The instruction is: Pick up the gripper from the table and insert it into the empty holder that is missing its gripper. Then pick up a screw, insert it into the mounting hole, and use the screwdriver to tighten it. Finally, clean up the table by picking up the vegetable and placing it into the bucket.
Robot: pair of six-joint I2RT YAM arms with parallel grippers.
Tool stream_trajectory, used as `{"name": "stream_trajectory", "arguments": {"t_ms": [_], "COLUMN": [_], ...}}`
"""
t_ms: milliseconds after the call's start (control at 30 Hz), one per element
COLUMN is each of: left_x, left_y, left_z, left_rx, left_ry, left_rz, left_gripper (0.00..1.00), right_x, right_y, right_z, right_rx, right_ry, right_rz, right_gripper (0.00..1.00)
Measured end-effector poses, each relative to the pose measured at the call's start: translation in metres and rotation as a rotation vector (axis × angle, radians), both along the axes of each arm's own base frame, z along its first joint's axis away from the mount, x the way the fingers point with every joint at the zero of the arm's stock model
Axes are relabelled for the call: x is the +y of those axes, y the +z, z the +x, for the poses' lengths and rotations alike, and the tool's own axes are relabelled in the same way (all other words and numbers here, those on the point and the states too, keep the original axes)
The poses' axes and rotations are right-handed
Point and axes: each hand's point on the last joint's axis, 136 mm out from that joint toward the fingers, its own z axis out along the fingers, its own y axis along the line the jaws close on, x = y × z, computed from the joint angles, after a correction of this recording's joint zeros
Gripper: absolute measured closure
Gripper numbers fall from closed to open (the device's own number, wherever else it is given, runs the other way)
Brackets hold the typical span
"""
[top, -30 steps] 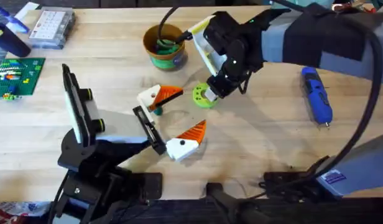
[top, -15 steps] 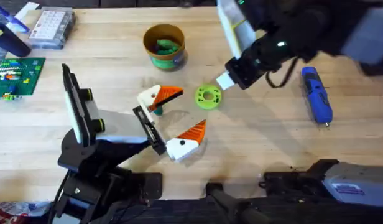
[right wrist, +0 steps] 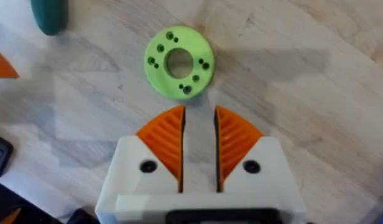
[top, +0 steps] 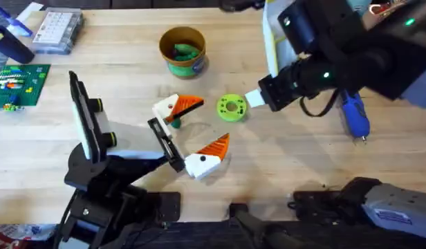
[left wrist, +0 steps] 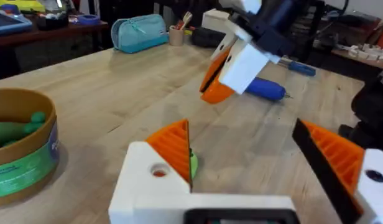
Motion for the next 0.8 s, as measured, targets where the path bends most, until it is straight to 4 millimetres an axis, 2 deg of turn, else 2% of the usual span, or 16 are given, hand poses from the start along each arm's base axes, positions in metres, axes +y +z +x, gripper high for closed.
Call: {"name": "stream_trajectory", "arguments": {"t_ms": [167,300,467,567,800], "left_x": [0.0,0.0,0.0,0.0,0.0], "left_y": [0.0,0.0,0.0,0.0,0.0], "left_z": [0.0,0.0,0.0,0.0,0.0], "left_rx": [0.0,0.0,-0.001,0.0,-0.001], "left_ry": [0.0,0.0,0.0,0.0,0.0], "left_rz": [0.0,0.0,0.0,0.0,0.0], "left_gripper": [0.006,0.006,0.006,0.006,0.006], "right_x": [0.012,0.017,0.021,0.025,0.029], "right_y": [-0.022,-0.041,-0.061,-0.069,-0.078], "right_z": [-0.002,-0.006,-0.003,0.002,-0.001], "right_rx": [0.003,0.048,0.084,0.086,0.095], "right_ry": [0.016,0.04,0.044,0.048,0.094], "right_rz": [0.009,-0.027,-0.054,-0.058,-0.082], "right_gripper": [0.742,0.742,0.742,0.742,0.742]}}
